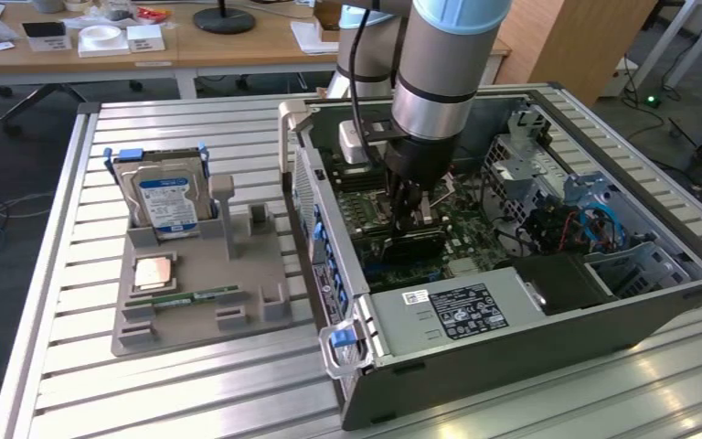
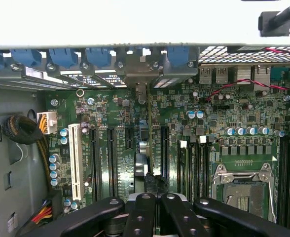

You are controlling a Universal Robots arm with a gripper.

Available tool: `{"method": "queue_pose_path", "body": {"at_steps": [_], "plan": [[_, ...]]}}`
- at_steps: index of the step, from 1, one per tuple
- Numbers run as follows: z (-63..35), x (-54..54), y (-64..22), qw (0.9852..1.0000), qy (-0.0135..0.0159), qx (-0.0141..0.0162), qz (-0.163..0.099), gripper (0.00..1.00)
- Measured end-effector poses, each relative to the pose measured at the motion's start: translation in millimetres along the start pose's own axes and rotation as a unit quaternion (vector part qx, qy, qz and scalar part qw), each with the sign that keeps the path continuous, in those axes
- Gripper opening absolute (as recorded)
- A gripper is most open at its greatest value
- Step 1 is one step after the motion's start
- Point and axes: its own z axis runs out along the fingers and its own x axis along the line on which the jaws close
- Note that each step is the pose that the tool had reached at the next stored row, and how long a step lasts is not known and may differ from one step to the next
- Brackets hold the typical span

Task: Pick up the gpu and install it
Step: 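Press down on the gpu until it lock into place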

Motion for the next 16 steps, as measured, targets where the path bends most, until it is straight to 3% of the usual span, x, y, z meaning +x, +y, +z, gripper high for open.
{"method": "queue_pose_path", "body": {"at_steps": [16], "plan": [[-0.8, -0.2, 0.0, 1.0000, -0.0006, 0.0002, 0.000, 0.11]]}}
